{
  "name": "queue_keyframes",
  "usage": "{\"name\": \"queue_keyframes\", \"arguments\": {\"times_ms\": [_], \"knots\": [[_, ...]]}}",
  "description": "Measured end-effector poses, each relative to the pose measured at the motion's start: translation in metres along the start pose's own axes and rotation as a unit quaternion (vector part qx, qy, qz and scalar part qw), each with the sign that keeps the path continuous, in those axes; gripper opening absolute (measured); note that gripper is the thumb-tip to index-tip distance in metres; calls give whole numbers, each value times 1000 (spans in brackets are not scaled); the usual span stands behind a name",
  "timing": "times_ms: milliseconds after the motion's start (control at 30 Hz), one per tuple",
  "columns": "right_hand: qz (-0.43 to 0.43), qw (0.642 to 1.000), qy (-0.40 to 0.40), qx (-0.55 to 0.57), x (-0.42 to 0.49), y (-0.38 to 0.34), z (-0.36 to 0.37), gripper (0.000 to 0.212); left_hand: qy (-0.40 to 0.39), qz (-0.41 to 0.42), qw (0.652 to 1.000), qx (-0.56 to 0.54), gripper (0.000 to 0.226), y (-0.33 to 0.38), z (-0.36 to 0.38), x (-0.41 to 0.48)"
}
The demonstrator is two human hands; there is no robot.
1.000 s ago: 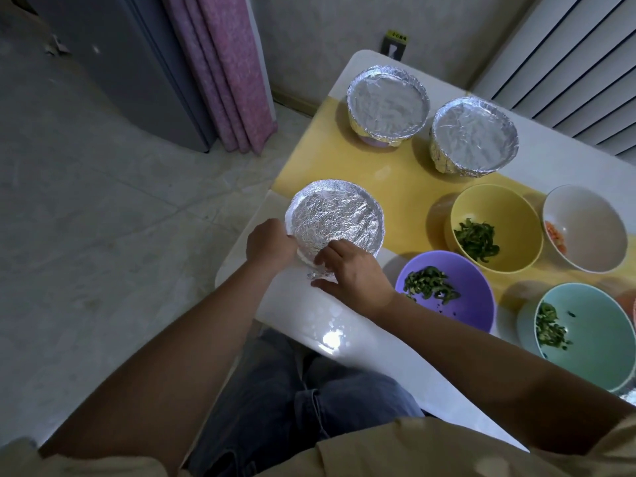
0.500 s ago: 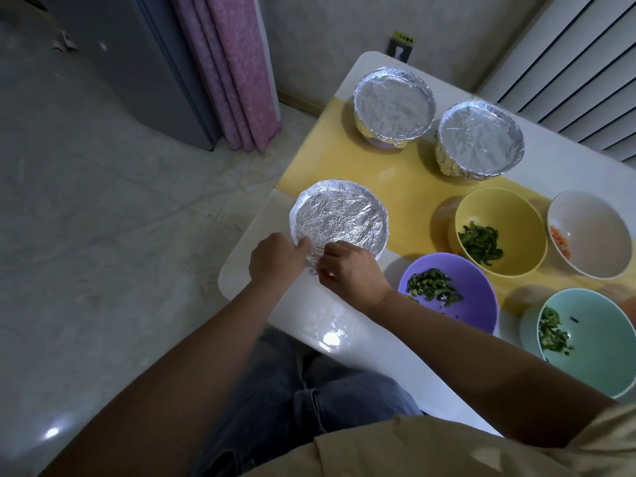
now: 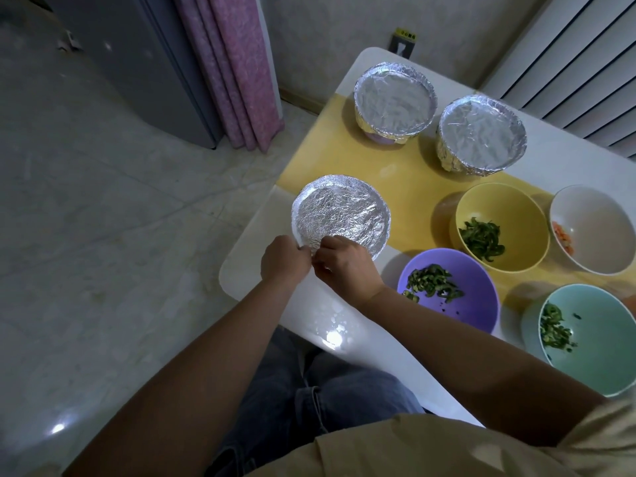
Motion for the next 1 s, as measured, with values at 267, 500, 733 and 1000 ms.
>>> {"name": "queue_keyframes", "arguments": {"times_ms": [267,500,733,1000], "knots": [[2,1000,-9,2,-1,-3,-7,13,-15,10,998,52,18,9,-9,8],[12,999,-21,-37,-15,8,-12,24,-34,19,996,75,18,15,-17,10],[-18,999,-2,-28,-10,2,-5,24,16,-4,999,-43,54,0,-5,1],[-23,1000,-3,-3,-8,-3,-5,25,8,-36,998,-51,33,-2,9,-4]]}}
Point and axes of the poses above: each hand's wrist, its own x-axis towards the middle knuckle, its own z-axis out of the palm, y = z × x, the point moved 8 cm from there along x, towards the middle knuckle, and after that the axes turned 4 degrees about z, right-handed, at the moved point
